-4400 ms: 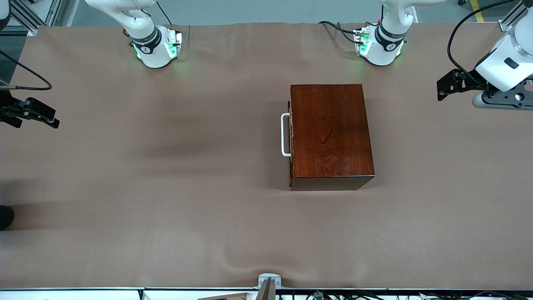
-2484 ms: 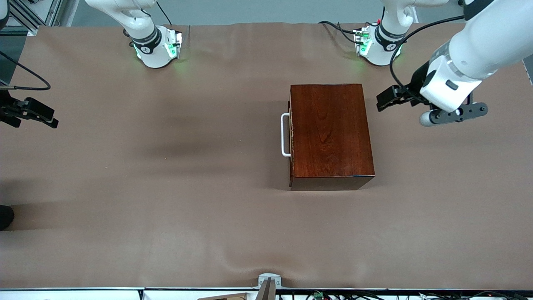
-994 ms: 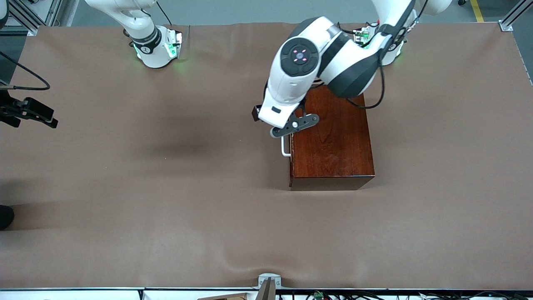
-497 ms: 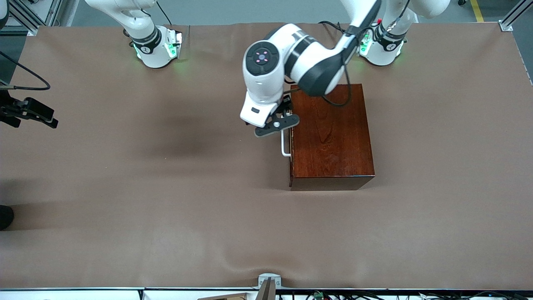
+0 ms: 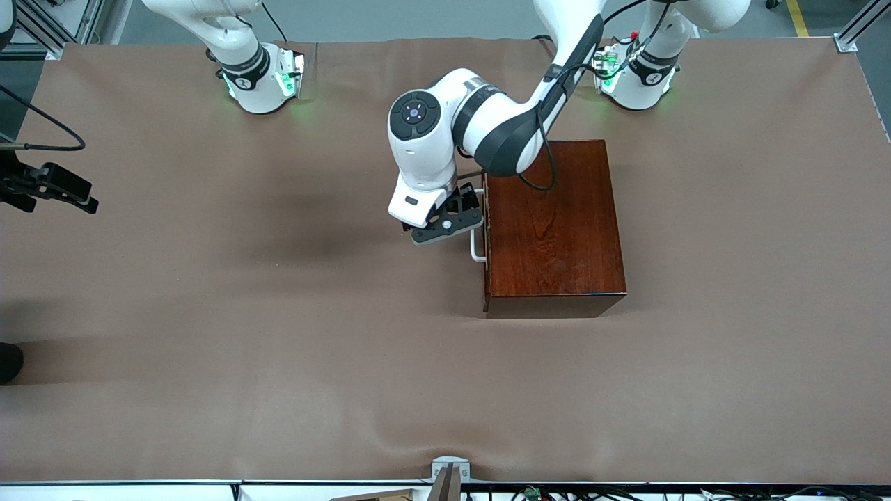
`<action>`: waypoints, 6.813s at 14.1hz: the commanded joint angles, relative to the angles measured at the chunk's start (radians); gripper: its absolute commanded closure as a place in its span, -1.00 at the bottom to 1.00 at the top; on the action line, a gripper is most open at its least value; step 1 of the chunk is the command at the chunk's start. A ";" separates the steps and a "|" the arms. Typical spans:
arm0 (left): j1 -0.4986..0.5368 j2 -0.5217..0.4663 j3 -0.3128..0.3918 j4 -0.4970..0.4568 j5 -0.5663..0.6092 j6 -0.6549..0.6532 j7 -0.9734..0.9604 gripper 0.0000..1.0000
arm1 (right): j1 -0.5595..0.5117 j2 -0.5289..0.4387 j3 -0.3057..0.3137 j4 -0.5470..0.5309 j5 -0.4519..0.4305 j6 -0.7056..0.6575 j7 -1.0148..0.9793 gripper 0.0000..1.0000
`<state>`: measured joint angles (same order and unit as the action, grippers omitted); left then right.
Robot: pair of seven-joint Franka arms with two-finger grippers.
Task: Open drawer, take yellow block, close drawer
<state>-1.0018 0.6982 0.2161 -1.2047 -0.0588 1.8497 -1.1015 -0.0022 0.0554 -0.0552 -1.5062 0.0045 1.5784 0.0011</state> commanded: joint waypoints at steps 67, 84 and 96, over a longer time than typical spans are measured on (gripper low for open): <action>-0.037 0.126 -0.075 0.020 -0.067 0.088 -0.029 -1.00 | -0.004 -0.014 0.009 -0.016 0.008 -0.006 0.000 -1.00; -0.035 0.126 -0.070 0.025 -0.064 0.255 -0.018 -1.00 | -0.001 -0.006 0.009 -0.012 0.008 0.000 0.008 -1.00; -0.046 0.126 -0.075 0.022 -0.064 0.333 -0.020 -1.00 | 0.008 -0.002 0.011 -0.011 0.008 0.002 0.010 -1.00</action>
<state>-1.0319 0.8035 0.1421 -1.2160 -0.0998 2.1205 -1.1051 0.0034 0.0602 -0.0455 -1.5107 0.0057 1.5772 0.0107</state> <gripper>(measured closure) 0.000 0.000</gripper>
